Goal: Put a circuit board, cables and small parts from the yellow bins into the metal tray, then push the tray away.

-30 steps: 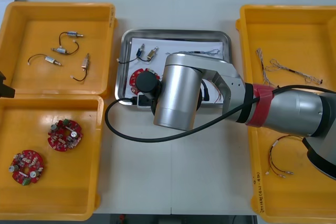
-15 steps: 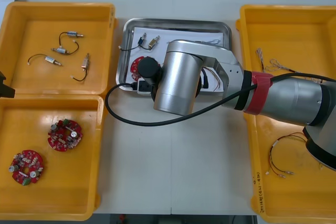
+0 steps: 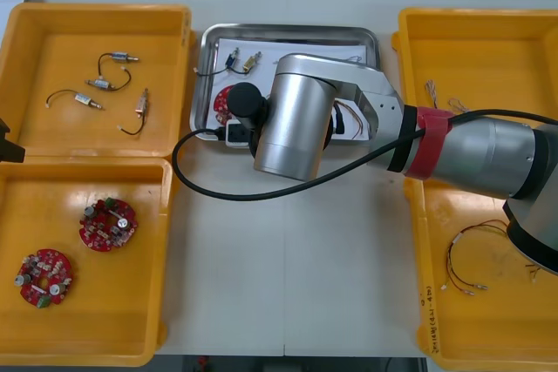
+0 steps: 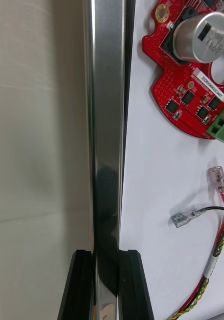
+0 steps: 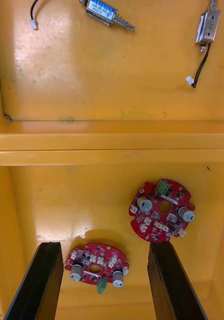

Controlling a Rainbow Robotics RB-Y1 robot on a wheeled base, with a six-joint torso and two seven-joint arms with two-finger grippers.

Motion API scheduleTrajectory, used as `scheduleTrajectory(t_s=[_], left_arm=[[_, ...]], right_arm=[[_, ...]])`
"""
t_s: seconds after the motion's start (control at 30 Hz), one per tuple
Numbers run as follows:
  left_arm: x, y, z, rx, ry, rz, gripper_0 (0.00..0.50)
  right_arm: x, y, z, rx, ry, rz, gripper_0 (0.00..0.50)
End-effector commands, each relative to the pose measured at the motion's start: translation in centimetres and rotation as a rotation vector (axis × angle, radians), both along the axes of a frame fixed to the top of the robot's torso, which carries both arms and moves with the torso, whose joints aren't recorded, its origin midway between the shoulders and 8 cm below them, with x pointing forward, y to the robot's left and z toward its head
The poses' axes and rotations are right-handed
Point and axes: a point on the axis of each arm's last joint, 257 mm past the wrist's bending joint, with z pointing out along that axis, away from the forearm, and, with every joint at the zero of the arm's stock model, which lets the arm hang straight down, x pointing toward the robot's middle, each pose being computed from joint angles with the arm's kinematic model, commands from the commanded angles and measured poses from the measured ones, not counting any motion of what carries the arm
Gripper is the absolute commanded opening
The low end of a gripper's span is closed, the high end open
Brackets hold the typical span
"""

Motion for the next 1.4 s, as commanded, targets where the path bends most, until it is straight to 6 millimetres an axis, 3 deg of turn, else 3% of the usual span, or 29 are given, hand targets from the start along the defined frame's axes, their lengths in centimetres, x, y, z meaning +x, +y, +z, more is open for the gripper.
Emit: scheduleTrajectory(t_s=[0.03, 1.07, 1.33, 1.4], left_arm=[[-0.7, 1.5, 1.3, 0.052, -0.014, 0.009, 0.500], [-0.7, 1.5, 1.3, 0.052, -0.014, 0.009, 0.500], [-0.7, 1.5, 1.3, 0.052, -0.014, 0.009, 0.500], [-0.7, 1.5, 1.3, 0.052, -0.014, 0.009, 0.500]], right_arm=[[2.1, 1.8, 3.7, 0.014, -0.063, 0.051, 0.000], [7.8, 2.3, 6.7, 0.063, -0.168, 0.086, 0.000], [8.4, 2.2, 6.9, 0.069, -0.176, 0.086, 0.000], [8.4, 2.2, 6.9, 0.067, -0.179, 0.088, 0.216]])
